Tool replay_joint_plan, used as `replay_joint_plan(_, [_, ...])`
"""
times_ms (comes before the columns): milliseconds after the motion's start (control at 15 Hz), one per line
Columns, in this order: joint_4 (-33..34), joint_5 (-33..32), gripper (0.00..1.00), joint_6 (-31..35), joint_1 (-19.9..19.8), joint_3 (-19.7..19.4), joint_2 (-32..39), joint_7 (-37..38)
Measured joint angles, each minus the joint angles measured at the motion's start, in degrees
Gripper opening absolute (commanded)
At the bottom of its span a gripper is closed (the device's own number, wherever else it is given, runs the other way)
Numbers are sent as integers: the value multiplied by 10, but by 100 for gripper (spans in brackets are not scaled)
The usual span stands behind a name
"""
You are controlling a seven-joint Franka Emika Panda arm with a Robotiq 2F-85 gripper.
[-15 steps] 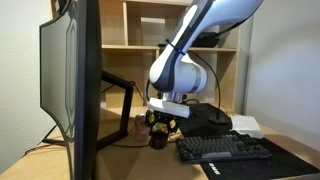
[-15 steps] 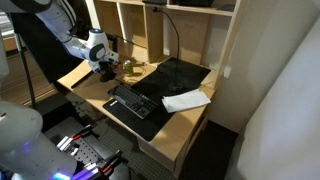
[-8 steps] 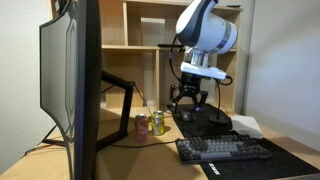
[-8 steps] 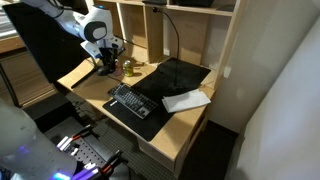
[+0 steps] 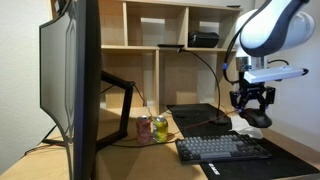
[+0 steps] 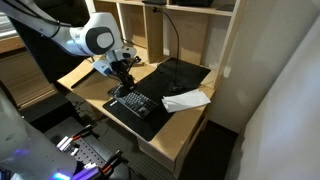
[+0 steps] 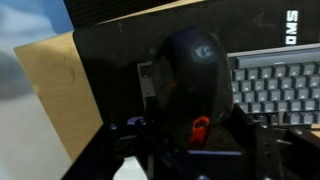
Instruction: Move the mouse to the right side of the keyboard
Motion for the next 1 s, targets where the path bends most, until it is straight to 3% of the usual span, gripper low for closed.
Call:
replay_joint_plan(67, [-13, -8, 71, 11, -9, -1, -6, 3])
replay_joint_plan(133, [-19, -8, 46, 16, -10, -1, -10, 5])
replay_joint_plan(400, [-19, -9, 46, 16, -18, 2, -5, 19])
replay_joint_plan(533, [-18, -34, 46, 31, -49, -4, 10, 62])
replay_joint_plan(867, [1, -213, 46, 105, -175, -80, 68, 182])
replay_joint_plan(1000, [23, -289, 46, 122, -206, -119, 92, 246])
